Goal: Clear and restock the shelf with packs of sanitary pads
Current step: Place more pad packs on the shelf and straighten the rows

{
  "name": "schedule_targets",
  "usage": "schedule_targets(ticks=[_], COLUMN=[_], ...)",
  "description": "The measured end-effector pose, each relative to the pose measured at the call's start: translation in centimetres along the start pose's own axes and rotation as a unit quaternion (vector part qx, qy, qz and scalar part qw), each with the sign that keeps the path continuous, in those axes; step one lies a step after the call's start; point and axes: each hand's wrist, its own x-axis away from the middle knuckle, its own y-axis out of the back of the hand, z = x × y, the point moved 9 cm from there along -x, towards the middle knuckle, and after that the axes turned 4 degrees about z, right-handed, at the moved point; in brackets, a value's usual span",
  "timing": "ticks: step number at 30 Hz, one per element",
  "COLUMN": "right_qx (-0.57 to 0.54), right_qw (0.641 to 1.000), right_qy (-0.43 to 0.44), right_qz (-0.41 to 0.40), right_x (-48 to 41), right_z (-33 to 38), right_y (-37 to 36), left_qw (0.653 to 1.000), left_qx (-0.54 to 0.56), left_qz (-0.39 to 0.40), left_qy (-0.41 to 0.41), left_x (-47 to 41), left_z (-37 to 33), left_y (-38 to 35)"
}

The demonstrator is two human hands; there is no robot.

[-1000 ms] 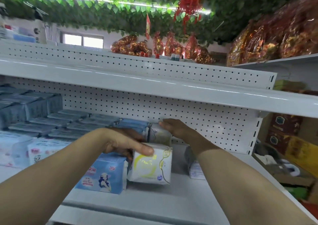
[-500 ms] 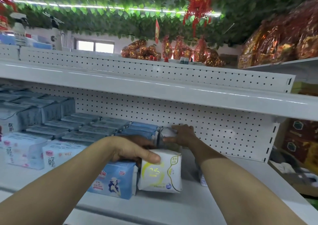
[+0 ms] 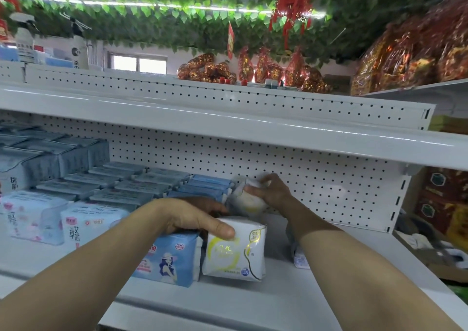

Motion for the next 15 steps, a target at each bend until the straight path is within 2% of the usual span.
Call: schedule_targets(ticks=[2,6,11,15], right_qx=[-0.112,-0.238,-0.31,-0.322], right_qw=[0.993,0.969,0.949,0.945], right_qy=[0.019,0.012,-0.003,-0.001], right_qz=[0.025,0.064,0.062,0.06], right_x=[0.6,1.8,2.2,2.3], right_z=[0.1,0.3,-0.3,0.0], right_y=[-0.2,-0.3,0.0,0.0], left_qw=[1.0,0.999,0.999,0.998], left_qx=[-0.012,-0.036,-0.047,-0.049], left_qz=[-0.008,-0.02,-0.027,-0.029], left_qy=[0.0,0.005,0.004,0.0], left_x=[0.0,-0.2,-0.6,-0.7], left_z=[-0.1,0.0,0.4,0.5], left_y=[0.1,0.3,0.5,0.5])
